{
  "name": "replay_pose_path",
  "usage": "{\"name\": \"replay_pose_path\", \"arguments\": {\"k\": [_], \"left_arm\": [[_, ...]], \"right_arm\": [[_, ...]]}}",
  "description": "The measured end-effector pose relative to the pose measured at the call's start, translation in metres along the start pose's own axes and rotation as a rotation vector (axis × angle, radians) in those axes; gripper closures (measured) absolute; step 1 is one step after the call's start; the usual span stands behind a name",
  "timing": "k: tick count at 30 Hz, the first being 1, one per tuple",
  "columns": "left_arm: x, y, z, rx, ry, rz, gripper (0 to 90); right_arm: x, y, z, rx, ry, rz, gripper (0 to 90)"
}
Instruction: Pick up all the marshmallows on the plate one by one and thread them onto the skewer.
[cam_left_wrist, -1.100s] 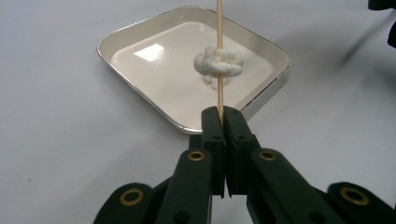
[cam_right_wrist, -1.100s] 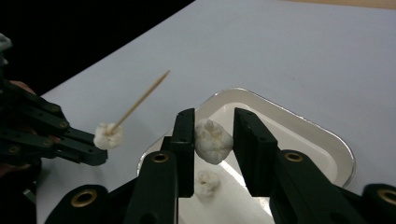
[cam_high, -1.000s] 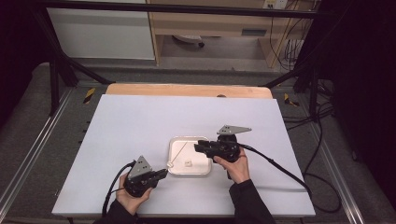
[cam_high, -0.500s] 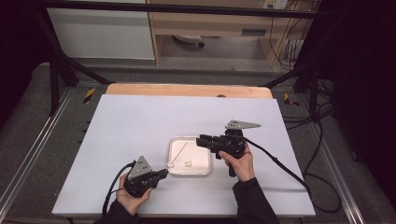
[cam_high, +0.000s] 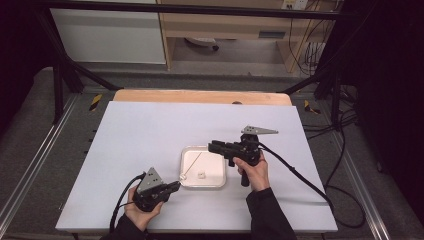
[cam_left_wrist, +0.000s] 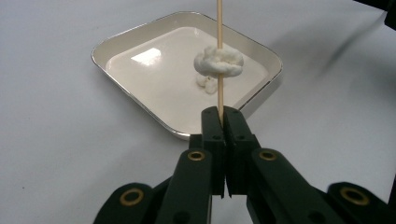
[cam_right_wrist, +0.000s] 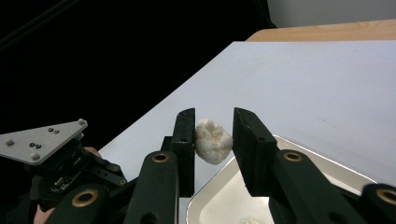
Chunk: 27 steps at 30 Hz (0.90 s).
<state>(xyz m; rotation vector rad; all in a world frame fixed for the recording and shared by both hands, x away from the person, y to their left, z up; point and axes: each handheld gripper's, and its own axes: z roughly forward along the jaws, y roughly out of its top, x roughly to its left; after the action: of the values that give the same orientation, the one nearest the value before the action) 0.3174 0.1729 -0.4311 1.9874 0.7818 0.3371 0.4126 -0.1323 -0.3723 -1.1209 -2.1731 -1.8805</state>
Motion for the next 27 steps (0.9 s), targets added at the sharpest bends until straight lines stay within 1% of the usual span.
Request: {"name": "replay_pose_path", "arguments": {"k": [4,10,17,27], "left_arm": [[0.0,0.0,0.0,0.0,-0.002,0.001,88.3],[0.0,0.0,0.0,-0.001,-0.004,0.007,88.3],[-0.001,0.0,0.001,0.001,-0.003,0.012,88.3],[-0.001,0.0,0.002,0.008,-0.004,0.013,88.3]], "right_arm": [[-0.002,-0.002,0.004,0.004,0.004,0.014,70.8],[-0.005,-0.005,0.01,0.013,0.022,0.032,71.0],[-0.005,-0.009,0.018,0.032,0.033,0.037,71.1],[-0.005,-0.012,0.02,0.038,0.05,0.045,71.4]]}}
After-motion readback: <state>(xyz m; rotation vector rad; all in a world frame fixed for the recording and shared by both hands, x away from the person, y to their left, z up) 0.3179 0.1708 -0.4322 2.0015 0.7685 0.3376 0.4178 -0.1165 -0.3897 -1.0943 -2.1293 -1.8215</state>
